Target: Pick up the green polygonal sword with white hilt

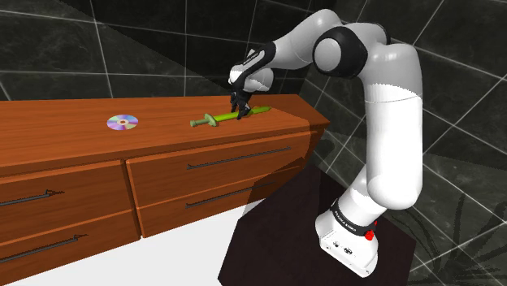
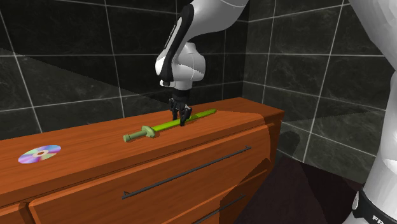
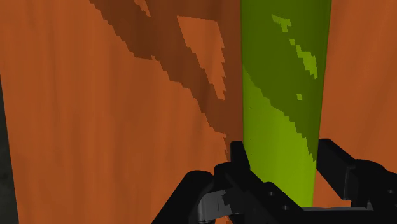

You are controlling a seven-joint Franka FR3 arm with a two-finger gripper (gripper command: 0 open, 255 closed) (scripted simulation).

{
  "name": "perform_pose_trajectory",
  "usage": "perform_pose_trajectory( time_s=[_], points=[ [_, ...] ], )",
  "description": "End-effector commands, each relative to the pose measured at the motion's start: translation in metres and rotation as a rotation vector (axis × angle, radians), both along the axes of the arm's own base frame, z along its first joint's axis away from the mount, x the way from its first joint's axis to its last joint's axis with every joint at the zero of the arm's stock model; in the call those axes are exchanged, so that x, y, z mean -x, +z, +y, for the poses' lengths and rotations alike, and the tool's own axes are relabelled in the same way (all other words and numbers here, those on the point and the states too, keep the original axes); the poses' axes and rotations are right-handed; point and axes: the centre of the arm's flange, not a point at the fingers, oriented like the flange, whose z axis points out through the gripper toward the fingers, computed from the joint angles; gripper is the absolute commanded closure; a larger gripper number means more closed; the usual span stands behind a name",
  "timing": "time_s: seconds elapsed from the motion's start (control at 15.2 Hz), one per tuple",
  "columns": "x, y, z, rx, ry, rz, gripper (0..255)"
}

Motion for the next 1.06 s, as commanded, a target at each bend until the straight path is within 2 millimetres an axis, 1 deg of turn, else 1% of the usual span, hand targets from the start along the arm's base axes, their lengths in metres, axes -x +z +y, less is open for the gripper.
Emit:
perform_pose_trajectory(
  time_s=[0.0,0.86,0.99],
  points=[
    [0.000,0.008,0.000,0.000,0.000,0.000,255],
    [0.000,0.077,0.000,0.000,0.000,0.000,255],
    [0.000,0.078,0.000,0.000,0.000,0.000,255]
  ],
)
